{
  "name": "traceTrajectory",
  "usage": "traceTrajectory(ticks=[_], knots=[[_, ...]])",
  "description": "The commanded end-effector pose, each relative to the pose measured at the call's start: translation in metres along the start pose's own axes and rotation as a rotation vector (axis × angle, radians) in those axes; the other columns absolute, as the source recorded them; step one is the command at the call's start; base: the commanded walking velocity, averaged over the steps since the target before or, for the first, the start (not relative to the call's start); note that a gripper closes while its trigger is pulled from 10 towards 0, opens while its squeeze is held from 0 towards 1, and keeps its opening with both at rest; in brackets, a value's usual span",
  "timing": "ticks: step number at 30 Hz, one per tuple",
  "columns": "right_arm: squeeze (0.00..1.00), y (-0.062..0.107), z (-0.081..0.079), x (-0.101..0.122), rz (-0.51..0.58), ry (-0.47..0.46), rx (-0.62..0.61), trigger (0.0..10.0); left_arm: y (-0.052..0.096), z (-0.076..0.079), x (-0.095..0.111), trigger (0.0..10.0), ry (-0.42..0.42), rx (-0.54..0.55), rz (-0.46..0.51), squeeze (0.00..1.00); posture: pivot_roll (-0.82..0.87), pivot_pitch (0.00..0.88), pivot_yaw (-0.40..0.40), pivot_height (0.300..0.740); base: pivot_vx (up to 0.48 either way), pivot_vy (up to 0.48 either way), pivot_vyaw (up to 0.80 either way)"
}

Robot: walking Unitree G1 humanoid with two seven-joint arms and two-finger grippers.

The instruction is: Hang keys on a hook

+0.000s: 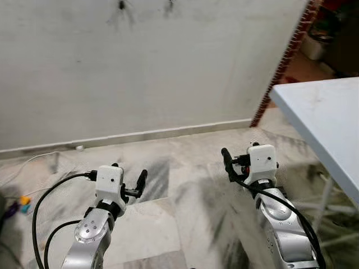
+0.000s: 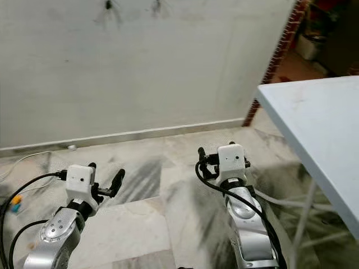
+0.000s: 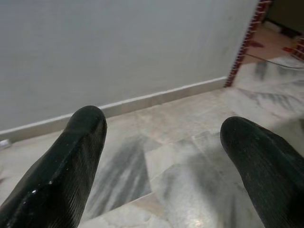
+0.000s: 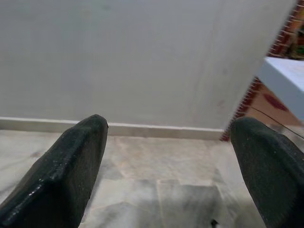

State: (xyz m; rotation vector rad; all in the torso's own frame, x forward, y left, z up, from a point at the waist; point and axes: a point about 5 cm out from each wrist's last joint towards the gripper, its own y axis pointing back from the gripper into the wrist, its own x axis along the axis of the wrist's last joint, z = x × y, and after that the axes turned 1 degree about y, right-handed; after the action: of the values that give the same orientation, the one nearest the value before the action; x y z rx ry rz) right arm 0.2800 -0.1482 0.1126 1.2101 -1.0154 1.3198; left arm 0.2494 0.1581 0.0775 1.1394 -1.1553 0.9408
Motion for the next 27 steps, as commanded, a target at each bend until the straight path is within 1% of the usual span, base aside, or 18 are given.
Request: traceTrajectory(ticks=[1, 4, 6, 12, 17, 21, 27], knots=[[0.0, -0.0016, 0.0021, -0.0005, -0.011, -0.004, -0.008, 10.0, -0.0003, 0.0006, -0.0021, 10.0, -0.007, -0.013, -0.003, 0.0, 0.02, 0.068, -0.02, 0.74, 0.0, 0.0, -0.8], [0.0, -0.0022, 0.0022, -0.0002, -0.01, -0.006, -0.01, 10.0, -0.001, 0.0021, -0.003, 10.0, 0.02, -0.02, -0.008, 0.0, 0.02, 0.064, -0.02, 0.74, 0.0, 0.0, -0.79], [0.0, -0.003, 0.0022, 0.0003, -0.008, -0.005, -0.01, 10.0, -0.0019, 0.0041, -0.0023, 10.0, 0.007, -0.027, -0.004, 0.0, 0.02, 0.061, -0.02, 0.74, 0.0, 0.0, -0.79], [0.0, -0.0043, 0.0025, 0.0006, -0.006, -0.006, -0.013, 10.0, -0.0041, 0.0058, -0.0011, 10.0, 0.01, -0.048, 0.001, 0.0, 0.02, 0.057, -0.017, 0.74, 0.0, 0.0, -0.79], [0.0, -0.0049, 0.0015, 0.0008, -0.004, -0.01, -0.016, 10.0, -0.0047, 0.0055, -0.0004, 10.0, 0.003, -0.054, 0.001, 0.0, 0.02, 0.055, -0.009, 0.74, 0.0, 0.0, -0.79], [0.0, -0.0048, -0.0004, -0.0004, -0.012, -0.035, -0.019, 10.0, -0.0048, 0.0049, 0.0002, 10.0, 0.003, -0.058, 0.002, 0.0, 0.02, 0.054, -0.006, 0.74, 0.0, 0.0, -0.78], [0.0, -0.0059, -0.0021, 0.0008, -0.001, -0.026, -0.016, 10.0, -0.0052, 0.0037, 0.0012, 10.0, 0.0, -0.062, 0.0, 0.0, 0.03, 0.054, -0.001, 0.74, 0.0, 0.0, -0.76]])
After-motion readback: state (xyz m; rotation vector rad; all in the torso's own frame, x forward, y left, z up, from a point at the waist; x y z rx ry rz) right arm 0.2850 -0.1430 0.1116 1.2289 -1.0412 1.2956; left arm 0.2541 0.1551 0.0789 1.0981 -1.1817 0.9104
